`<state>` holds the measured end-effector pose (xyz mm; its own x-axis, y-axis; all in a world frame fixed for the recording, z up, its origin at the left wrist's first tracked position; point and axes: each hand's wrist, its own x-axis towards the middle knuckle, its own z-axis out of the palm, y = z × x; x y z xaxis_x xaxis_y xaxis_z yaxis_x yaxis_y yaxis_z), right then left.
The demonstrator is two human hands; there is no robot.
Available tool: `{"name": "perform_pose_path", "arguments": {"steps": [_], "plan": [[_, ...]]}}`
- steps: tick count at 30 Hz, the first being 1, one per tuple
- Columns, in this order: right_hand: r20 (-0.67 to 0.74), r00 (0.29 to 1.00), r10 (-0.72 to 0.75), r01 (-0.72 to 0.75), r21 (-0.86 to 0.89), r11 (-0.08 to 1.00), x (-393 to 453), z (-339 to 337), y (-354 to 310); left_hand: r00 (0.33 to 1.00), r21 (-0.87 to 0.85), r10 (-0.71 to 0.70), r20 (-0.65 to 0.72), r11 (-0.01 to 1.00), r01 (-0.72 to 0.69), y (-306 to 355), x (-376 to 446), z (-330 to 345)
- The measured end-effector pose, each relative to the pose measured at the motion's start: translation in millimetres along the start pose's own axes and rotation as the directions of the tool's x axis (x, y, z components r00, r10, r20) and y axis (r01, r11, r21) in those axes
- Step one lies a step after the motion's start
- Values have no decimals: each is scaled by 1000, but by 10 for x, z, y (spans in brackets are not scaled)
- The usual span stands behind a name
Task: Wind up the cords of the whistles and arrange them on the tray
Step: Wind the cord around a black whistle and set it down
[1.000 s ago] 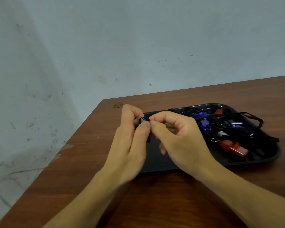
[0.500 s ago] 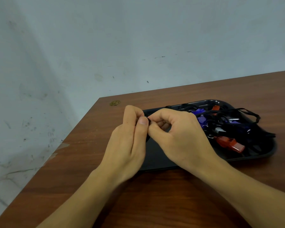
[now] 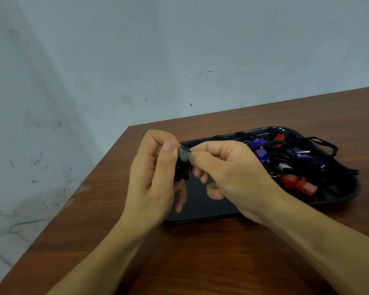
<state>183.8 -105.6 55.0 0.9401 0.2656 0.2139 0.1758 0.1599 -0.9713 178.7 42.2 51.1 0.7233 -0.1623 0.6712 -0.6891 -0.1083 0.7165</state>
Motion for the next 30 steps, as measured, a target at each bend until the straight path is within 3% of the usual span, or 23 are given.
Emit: {"name": "perform_pose_path", "arguments": {"steps": [6,11,15,18,22,30], "plan": [[-55,981,-185,183,-31,983,-21,50,131,984,-71,-166,-61,984,162,1,33,69],[-99,908,-407,367,-284,886,-30,49,240,939,-210,-333,-92,928,308,32,41,101],[-89,890,-446,376,-408,832,-33,83,299,878,-171,-433,-204,899,403,-11,57,126],[-65,880,-471,409,-400,820,-41,113,298,856,-119,-461,-236,887,445,-13,78,108],[-6,816,-578,482,-543,687,-23,152,324,853,-99,-449,-264,893,440,11,88,101],[20,822,-569,537,-361,763,14,205,339,829,-99,-472,-300,880,465,40,102,85]]}}
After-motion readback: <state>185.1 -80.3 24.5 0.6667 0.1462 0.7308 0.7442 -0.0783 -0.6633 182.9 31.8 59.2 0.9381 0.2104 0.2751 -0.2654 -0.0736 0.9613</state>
